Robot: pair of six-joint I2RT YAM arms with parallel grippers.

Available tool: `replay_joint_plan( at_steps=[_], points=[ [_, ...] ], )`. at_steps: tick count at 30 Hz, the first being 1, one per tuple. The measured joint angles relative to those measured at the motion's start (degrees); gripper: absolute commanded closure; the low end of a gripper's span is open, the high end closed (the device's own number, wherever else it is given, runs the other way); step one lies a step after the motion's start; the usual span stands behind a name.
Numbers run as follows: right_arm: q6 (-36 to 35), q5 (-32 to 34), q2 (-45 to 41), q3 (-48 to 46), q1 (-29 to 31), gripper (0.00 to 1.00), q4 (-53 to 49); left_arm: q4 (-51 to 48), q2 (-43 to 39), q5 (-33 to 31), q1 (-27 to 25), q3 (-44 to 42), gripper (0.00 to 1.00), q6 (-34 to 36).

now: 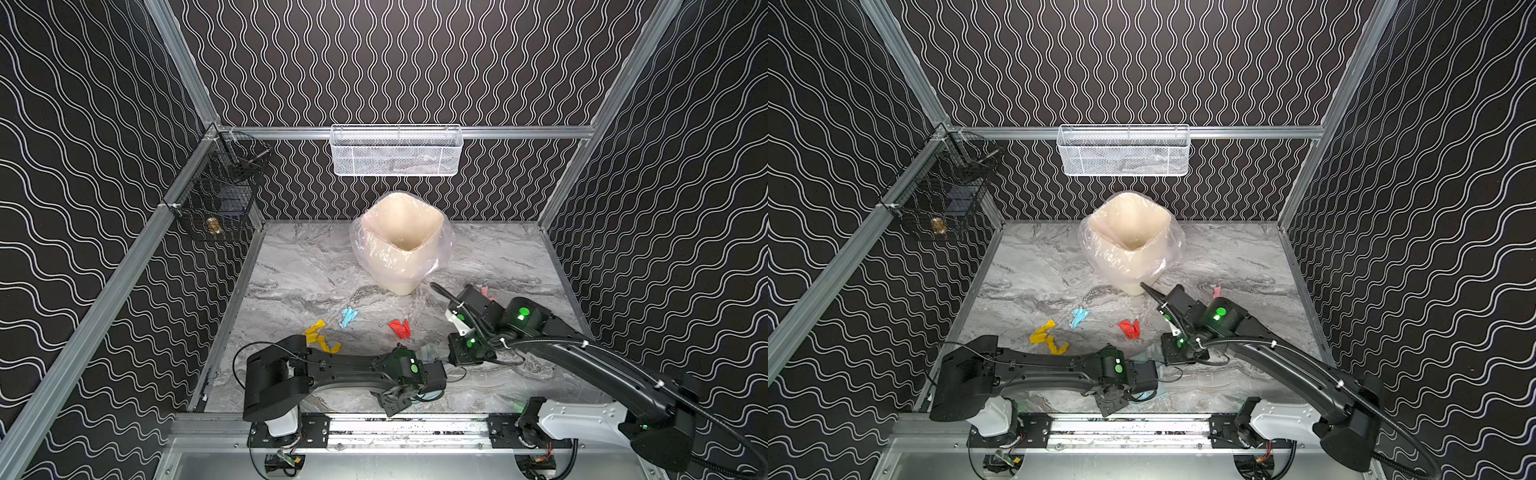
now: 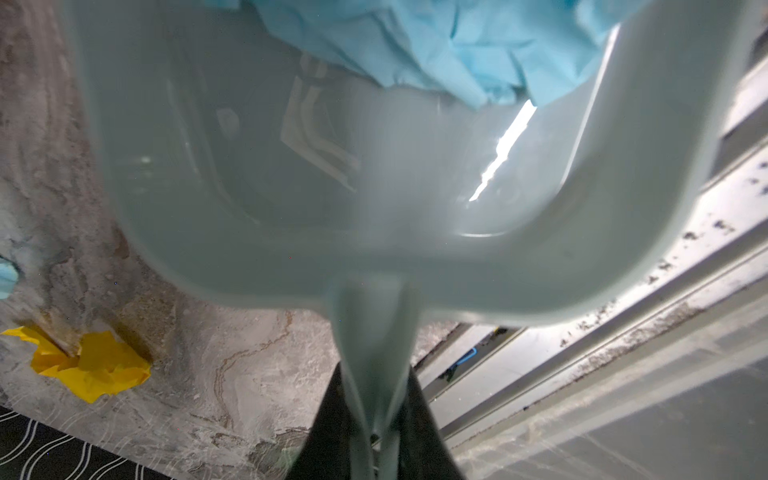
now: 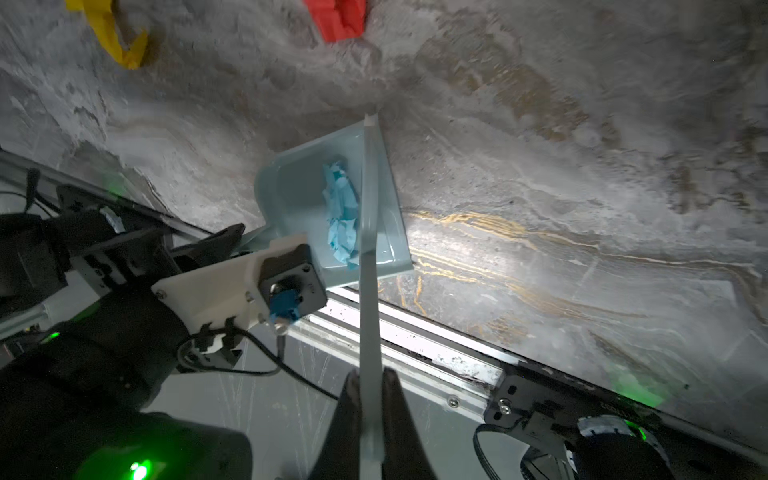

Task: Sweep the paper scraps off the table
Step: 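Sweep the blue scrap into the dustpan with the right-held brush, then lift the dustpan toward the bin with the left gripper while the right raises the brush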

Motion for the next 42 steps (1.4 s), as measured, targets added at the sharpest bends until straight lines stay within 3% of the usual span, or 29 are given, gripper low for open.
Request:
replay_joint_plan(
  at_steps=[17, 28, 34, 42],
  points=[
    [-9.49, 0.96, -4.37, 5.46, -21.44, 1.0, -3.13, 1.18, -10.54, -7.61, 0.33, 0.57, 1.0, -4.76],
    [-11.93, -4.13, -4.68, 4.83, -28.72, 1.0, 0.04, -11.65, -16.41, -12.76, 2.62, 14.78, 1.0, -11.08],
    [-11.91, -6.4, -4.33, 4.04, -29.88, 1.0, 1.95, -20.22, -17.35, -14.27, 8.09, 25.14, 1.0, -13.97],
    [-13.31, -7.98, -2.75, 4.63, -31.82, 1.0, 3.1, -29.09, -14.82, -14.58, 20.0, 38.51, 1.0, -13.18]
  ],
)
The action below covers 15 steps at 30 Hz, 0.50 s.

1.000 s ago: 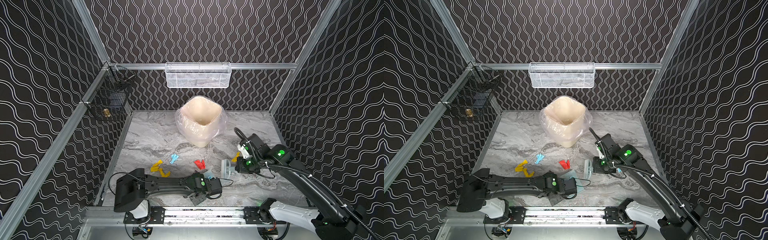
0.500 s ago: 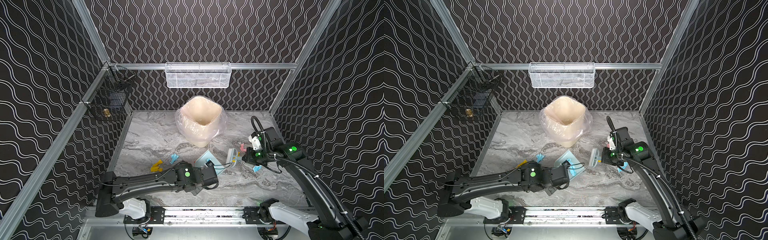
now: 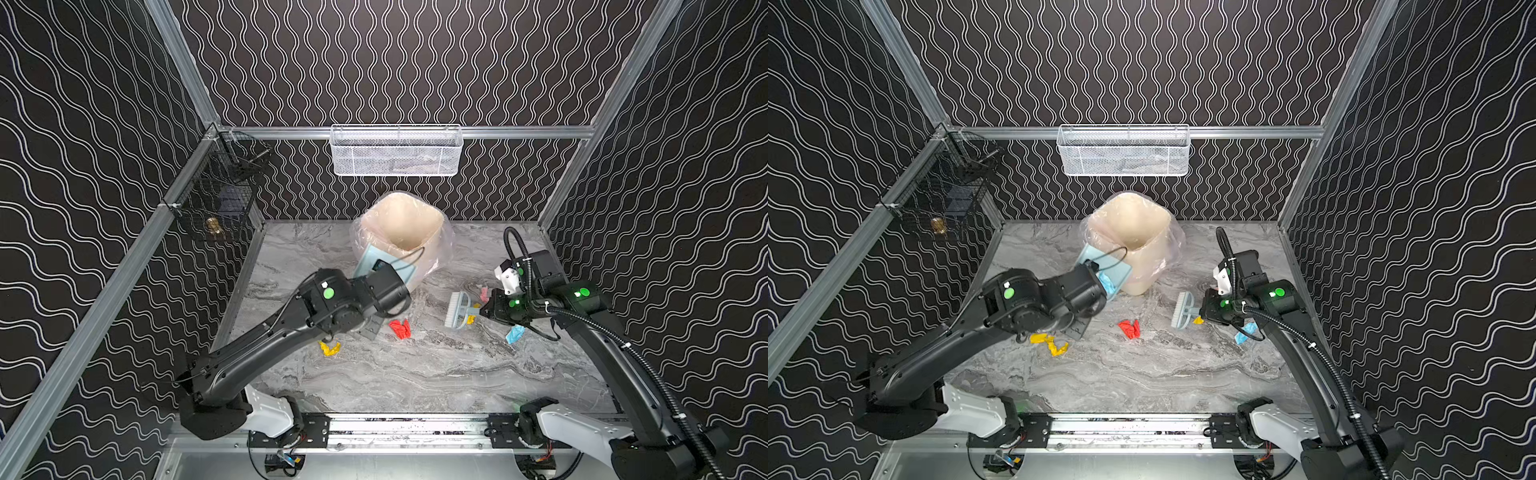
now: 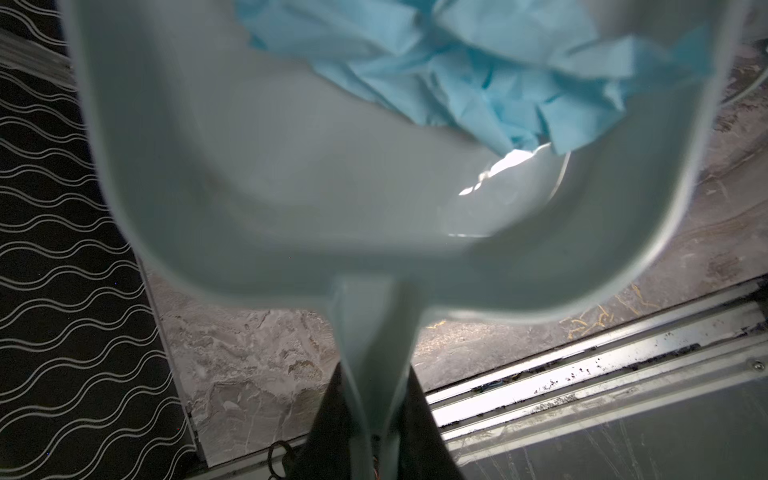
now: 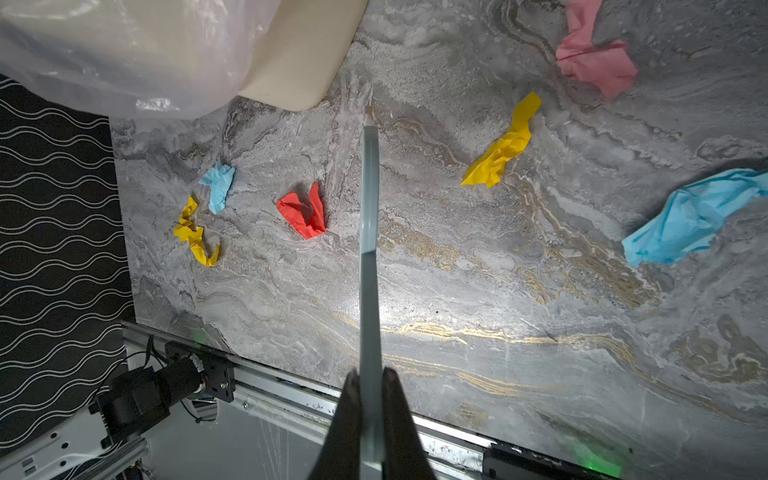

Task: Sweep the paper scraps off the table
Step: 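Lift the dustpan toward the bin with the left gripper while the right raises the brush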

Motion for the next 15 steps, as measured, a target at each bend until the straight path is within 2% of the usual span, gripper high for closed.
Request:
replay_joint_plan(
  at_steps=[7, 15],
  points=[
    [-0.92, -0.66, 0.28, 0.31, -1.38, 1.0, 0.2, -4.35, 2.73, 1.95, 11.91, 6.97, 1.0, 6.51],
    [-1.84, -1.03, 0.22, 0.31, -2.23, 1.0, 0.17, -4.59, 8.83, 4.9, 26.01, 16.17, 1.0, 16.55]
  ],
)
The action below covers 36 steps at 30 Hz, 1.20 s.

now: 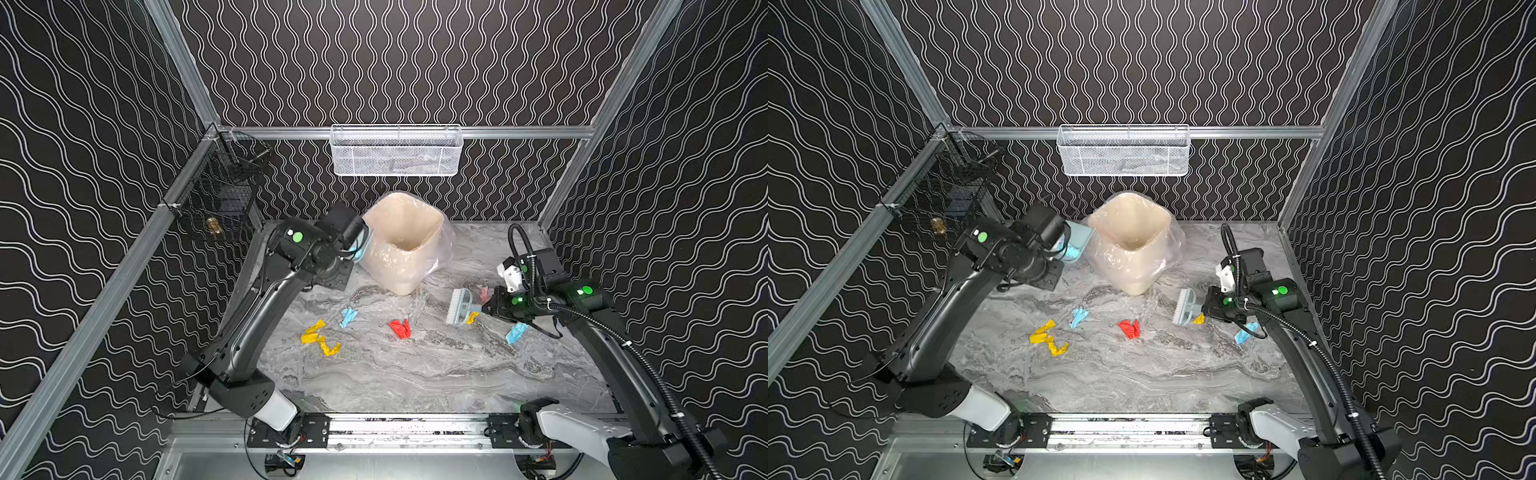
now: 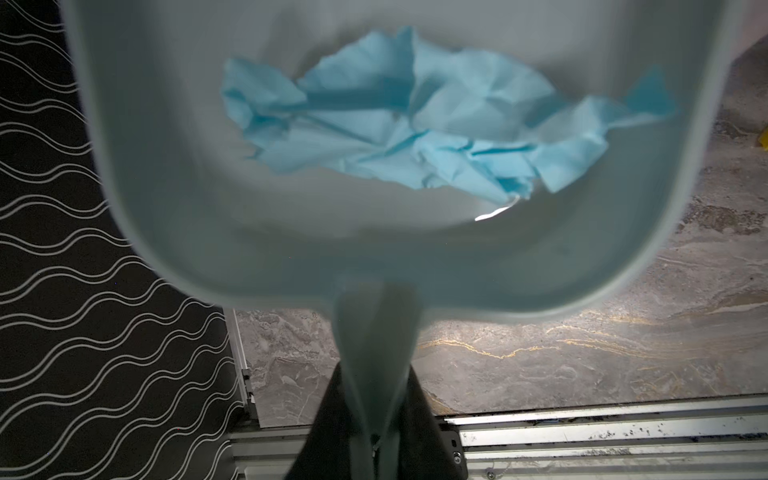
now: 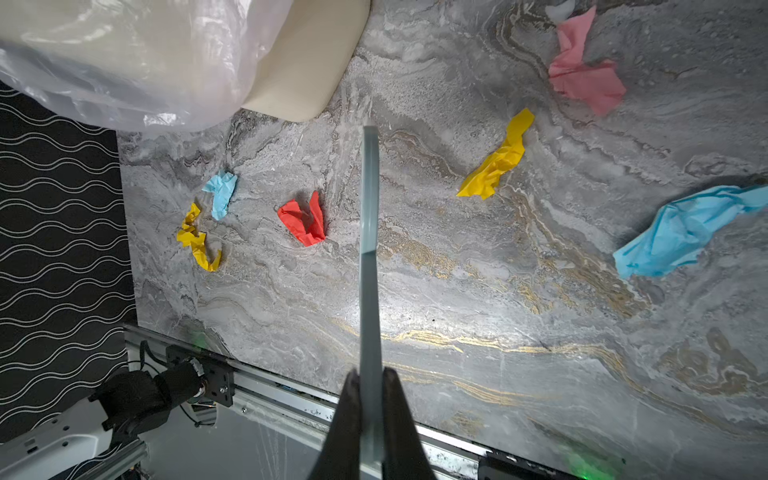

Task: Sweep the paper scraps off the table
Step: 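Lift the dustpan toward the bin with the left gripper while the right raises the brush, then tip the dustpan over the bin with the left gripper to empty it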

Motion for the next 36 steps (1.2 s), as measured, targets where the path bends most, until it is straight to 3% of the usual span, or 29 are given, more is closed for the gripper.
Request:
replay_joint_plan(
  at_steps=[6, 16, 23, 28, 36],
  points=[
    [-0.31, -0.15, -0.22, 0.0, -0.33, 1.0, -0.04, 0.02, 4.9, 0.59, 5.4, 6.08, 1.0, 4.35],
    [-1.62, -0.13, -0.68, -0.74, -0.85, 1.0, -0.35, 0.02, 16.22, -5.75, 5.95, 17.18, 1.0, 8.48],
    [-2.14, -0.15, -1.01, -2.05, -1.29, 1.0, -0.48, 0.02, 22.93, -13.94, 2.67, 23.58, 1.0, 10.25],
    [-2.6, -0.2, -1.57, -3.41, -1.42, 1.0, -0.57, 0.0, 25.49, -20.74, -1.64, 23.98, 1.0, 11.74],
    [-3.52, -0.39, -1.99, -4.68, -1.79, 1.0, -0.98, 0.0, 26.95, -29.14, -3.87, 23.76, 1.0, 13.84]
  ],
)
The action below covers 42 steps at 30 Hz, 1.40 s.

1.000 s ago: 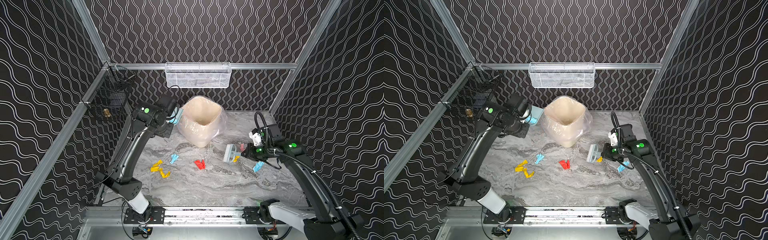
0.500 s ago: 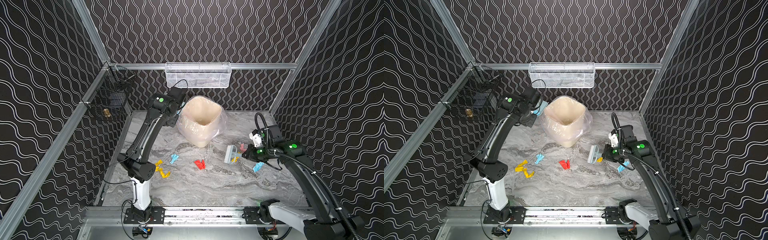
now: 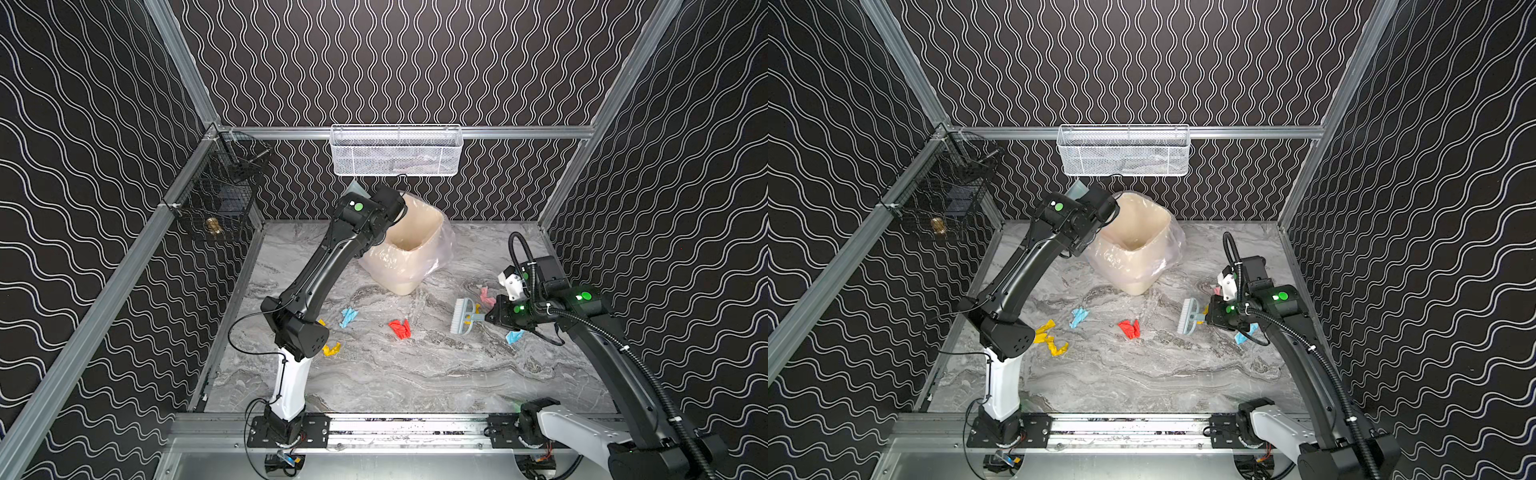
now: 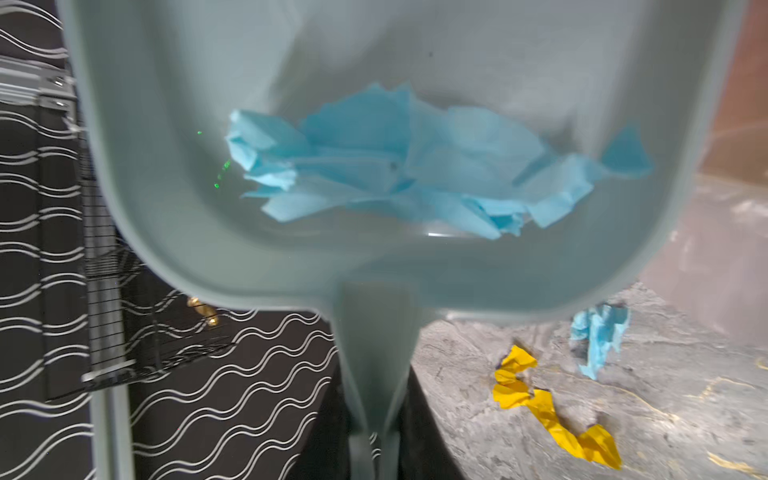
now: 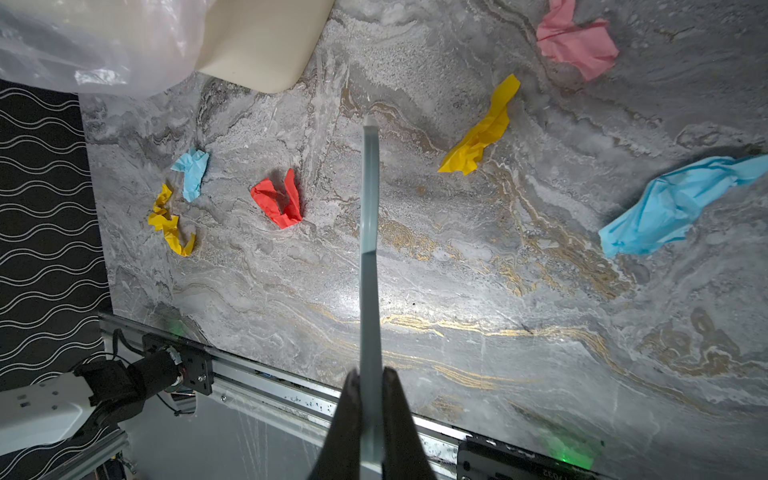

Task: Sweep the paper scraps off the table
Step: 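Tip the dustpan over the bin with the left gripper to empty it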

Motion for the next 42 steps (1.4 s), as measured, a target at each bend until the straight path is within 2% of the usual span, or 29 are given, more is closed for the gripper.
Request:
replay_joint_plan(
  at_steps=[12, 20, 24, 31, 42],
  points=[
    [-1.22, -0.83, -0.7, -1.79, -0.35, 1.0, -0.33, 0.5, 1.81, -10.82, -4.02, -0.63, 1.0, 6.21],
    [-1.62, -1.18, -0.68, -2.08, -0.39, 1.0, -0.15, 6.36, 2.03, -19.12, -5.16, -4.2, 1.0, 18.78],
    [-1.6, -1.46, -0.96, -3.04, -0.44, 1.0, 0.31, 11.52, 2.86, -23.71, -5.6, -4.17, 1.0, 28.44],
    [-1.57, -1.84, -1.68, -4.44, -0.46, 1.0, 1.73, 20.0, 1.57, -26.75, -6.78, -9.88, 1.0, 39.63],
    [-1.33, -2.1, -2.82, -6.01, -0.5, 1.0, 2.73, 22.84, -0.42, -27.74, -7.67, -11.82, 1.0, 42.75]
  ],
)
